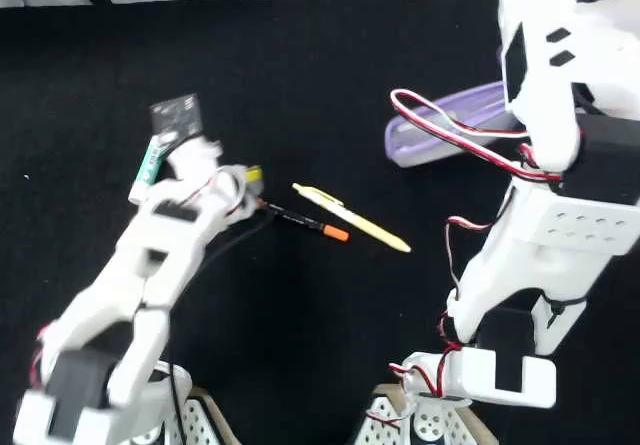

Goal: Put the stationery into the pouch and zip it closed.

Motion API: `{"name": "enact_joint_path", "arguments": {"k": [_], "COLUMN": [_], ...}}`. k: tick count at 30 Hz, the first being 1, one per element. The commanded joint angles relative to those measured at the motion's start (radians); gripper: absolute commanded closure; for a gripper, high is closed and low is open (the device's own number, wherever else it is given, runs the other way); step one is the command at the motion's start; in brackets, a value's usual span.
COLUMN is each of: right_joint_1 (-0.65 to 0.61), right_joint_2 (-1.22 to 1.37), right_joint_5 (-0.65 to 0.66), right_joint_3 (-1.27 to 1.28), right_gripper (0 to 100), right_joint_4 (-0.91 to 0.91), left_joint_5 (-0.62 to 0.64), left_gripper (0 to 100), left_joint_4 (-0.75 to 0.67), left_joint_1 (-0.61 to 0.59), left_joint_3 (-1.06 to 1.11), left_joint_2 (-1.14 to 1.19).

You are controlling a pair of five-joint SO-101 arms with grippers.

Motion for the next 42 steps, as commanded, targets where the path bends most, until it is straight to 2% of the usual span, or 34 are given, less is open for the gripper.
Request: {"name": "enact_joint_path", "arguments": {"k": [1, 7, 11, 18, 32, 37, 39, 42], "right_joint_1": [0.038, 0.049, 0.046, 0.026, 0.023, 0.014, 0.012, 0.012], "right_joint_2": [-0.041, -0.039, -0.039, -0.039, -0.048, -0.048, -0.048, -0.048], "right_joint_5": [-0.008, -0.008, -0.008, -0.008, -0.008, -0.008, -0.008, -0.008], "right_joint_3": [-0.004, -0.004, -0.001, 0.110, 0.203, 0.203, 0.203, 0.203], "right_gripper": [98.8, 98.8, 98.8, 98.8, 98.8, 98.8, 98.8, 98.8], "right_joint_4": [0.003, 0.006, 0.020, -0.015, -0.055, -0.055, -0.054, -0.054], "left_joint_5": [0.172, 0.463, 0.595, 0.736, 0.752, 0.726, 0.666, 0.652], "left_gripper": [79, 79, 79, 79, 80, 97, 96, 97], "left_joint_4": [0.255, 0.519, 0.683, 0.712, 0.724, 0.783, 0.786, 0.786], "left_joint_1": [0.110, 0.243, 0.226, 0.133, 0.107, 0.101, 0.097, 0.094], "left_joint_3": [-0.348, -0.621, -0.733, -0.820, -1.070, -1.127, -1.132, -1.132], "left_joint_2": [0.195, 0.382, 0.473, 0.646, 0.942, 0.957, 0.959, 0.959]}}
